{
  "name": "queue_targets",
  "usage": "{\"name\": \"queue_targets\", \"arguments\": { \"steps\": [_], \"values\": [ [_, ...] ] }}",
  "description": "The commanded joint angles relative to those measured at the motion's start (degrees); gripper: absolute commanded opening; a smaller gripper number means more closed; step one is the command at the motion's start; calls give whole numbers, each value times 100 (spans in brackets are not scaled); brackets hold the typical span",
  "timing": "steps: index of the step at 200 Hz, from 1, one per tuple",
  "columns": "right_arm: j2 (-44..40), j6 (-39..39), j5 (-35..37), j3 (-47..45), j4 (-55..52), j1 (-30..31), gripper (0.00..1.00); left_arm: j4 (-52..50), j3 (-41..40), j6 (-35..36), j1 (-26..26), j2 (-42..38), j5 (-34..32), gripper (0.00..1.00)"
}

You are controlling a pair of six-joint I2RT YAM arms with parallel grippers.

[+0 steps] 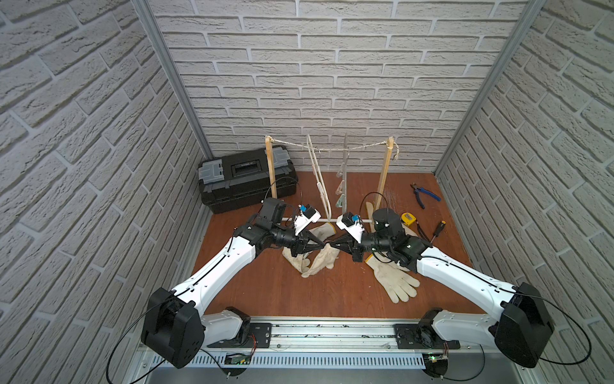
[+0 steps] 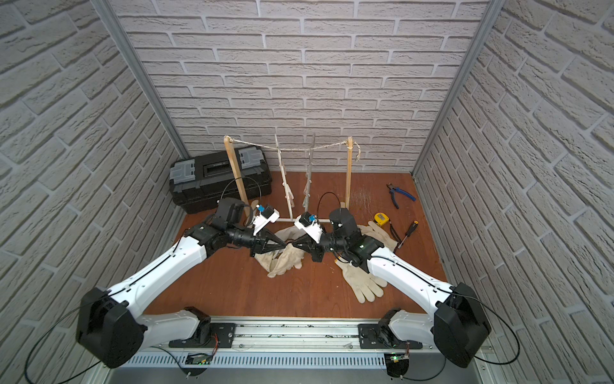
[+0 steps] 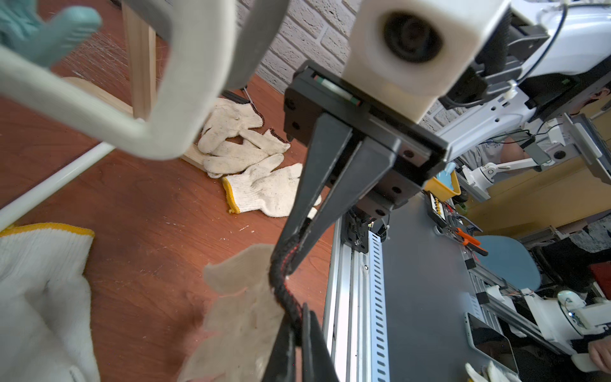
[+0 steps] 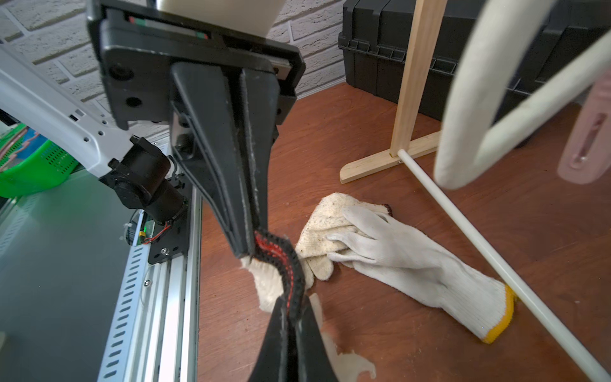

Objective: Clip the gloves onto a hanger to dry
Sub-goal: Pick up the glove from the center of the board, then adjust the hanger on the clothesline.

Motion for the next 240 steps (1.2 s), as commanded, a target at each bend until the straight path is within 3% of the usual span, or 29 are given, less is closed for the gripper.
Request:
{"name": "queue_targets", "arguments": {
  "steps": [1, 14, 41, 79, 126, 154, 240],
  "values": [
    [-297, 492, -145, -30, 330, 19, 3, 1, 201, -39, 132, -103, -324, 30],
    [-418, 908, 144, -8, 223, 42, 3, -109, 259, -25, 137, -174, -763, 46],
    [-631, 1771, 1323, 281, -445, 430, 3, -366, 562, 77, 143, -250, -1333, 67],
    [-716, 3419, 3336, 1021, -1856, 949, 3, -763, 1249, 240, 176, -127, -2742, 72],
    [-638, 5037, 4930, 1702, -2666, 1278, 3, -587, 1665, 213, 277, -11, -2792, 76],
    [-328, 5427, 5695, 2190, -2559, 1462, 3, -569, 1847, 47, 280, 210, -3098, 85],
    [642, 5964, 8421, 3404, -3223, 1862, 3, -403, 2310, -1135, 199, 86, -3623, 85]
  ]
}}
